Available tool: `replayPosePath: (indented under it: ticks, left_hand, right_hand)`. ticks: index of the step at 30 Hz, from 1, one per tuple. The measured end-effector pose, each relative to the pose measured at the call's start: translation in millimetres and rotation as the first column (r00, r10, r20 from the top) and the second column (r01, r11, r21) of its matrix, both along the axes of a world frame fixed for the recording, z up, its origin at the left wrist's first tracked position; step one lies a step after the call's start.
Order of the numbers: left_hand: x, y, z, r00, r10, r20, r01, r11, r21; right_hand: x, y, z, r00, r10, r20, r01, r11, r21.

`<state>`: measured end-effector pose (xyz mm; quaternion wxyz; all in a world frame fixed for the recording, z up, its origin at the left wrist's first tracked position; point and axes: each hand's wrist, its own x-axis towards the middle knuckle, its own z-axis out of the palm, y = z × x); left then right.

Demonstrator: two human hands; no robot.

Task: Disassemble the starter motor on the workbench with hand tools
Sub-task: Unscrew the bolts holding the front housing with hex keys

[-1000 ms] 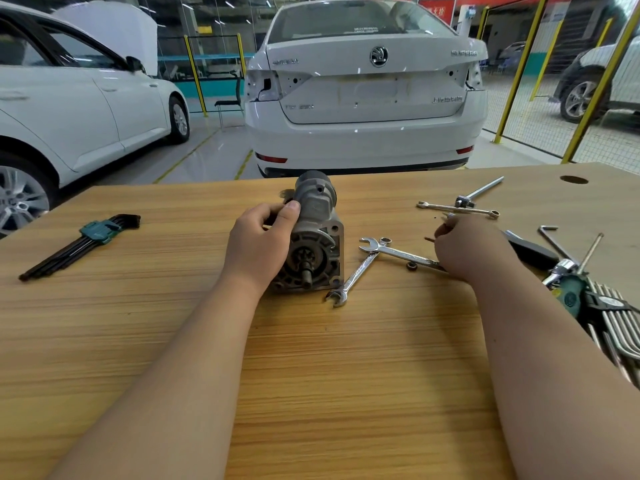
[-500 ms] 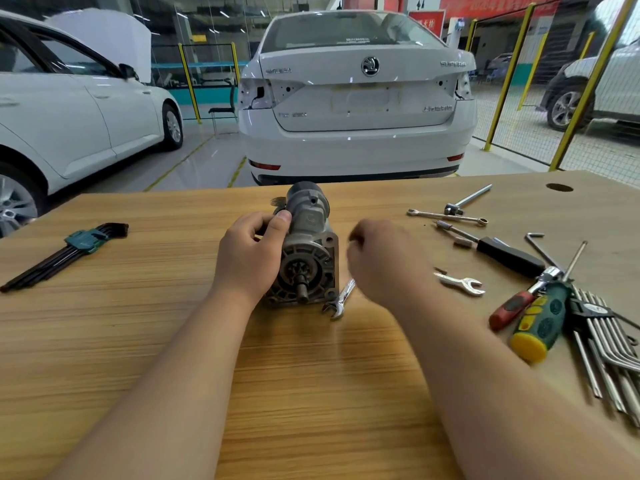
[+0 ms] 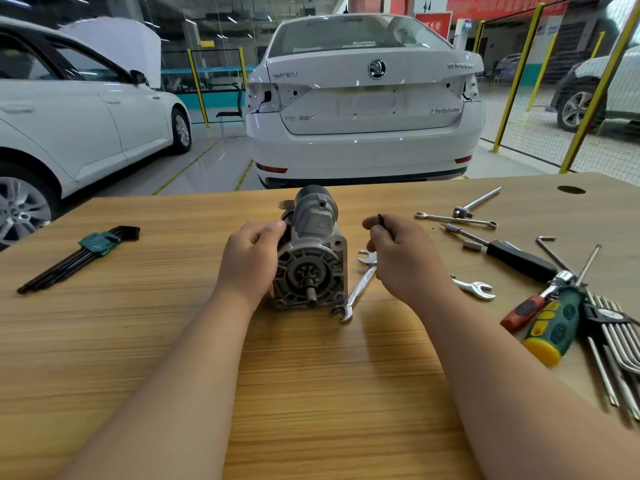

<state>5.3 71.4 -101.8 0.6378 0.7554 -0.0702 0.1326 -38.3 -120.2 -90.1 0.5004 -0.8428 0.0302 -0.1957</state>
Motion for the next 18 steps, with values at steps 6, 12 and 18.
replayPosePath:
  ticks: [6, 12, 18]
  left_hand:
    - [-2, -2, 3, 1.0, -0.024, -0.005, 0.024, 1.0, 0.002]
    - [1, 2, 3, 0.995, -0.009, -0.103, 0.004, 0.999, -0.048]
    - [9, 7, -3, 0.994, 0.021, -0.109, -0.021, 1.0, 0.004]
  right_hand:
    - [-2, -5, 1, 1.0, -0.022, 0.022, 0.024, 0.997, -0.078]
    - [-3, -8, 4, 0.997, -0.044, 0.06, 0.048, 0.997, -0.064]
    - [-4, -5, 0, 0.996, 0.048, -0.072, -0.06, 0.982, -0.18]
